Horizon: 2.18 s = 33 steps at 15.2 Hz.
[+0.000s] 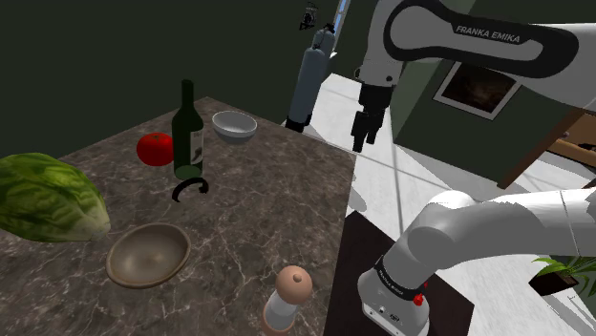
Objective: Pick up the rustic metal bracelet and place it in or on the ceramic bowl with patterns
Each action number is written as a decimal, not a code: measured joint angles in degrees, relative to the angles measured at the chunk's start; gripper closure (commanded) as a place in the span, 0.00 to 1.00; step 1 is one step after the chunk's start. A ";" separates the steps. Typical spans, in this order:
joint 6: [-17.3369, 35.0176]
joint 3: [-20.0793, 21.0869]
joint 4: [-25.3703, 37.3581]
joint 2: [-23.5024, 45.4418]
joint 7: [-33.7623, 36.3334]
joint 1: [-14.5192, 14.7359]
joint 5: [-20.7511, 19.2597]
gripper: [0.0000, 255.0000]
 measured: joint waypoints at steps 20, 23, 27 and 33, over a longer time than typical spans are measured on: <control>26.75 16.39 7.25 29.29 18.51 4.73 -0.36 0.00; 29.58 18.26 11.16 35.84 22.16 5.10 -3.19 0.00; 32.03 20.19 17.80 45.33 27.81 6.42 -8.05 0.00; 32.99 20.66 29.14 58.88 35.01 10.04 -15.91 0.00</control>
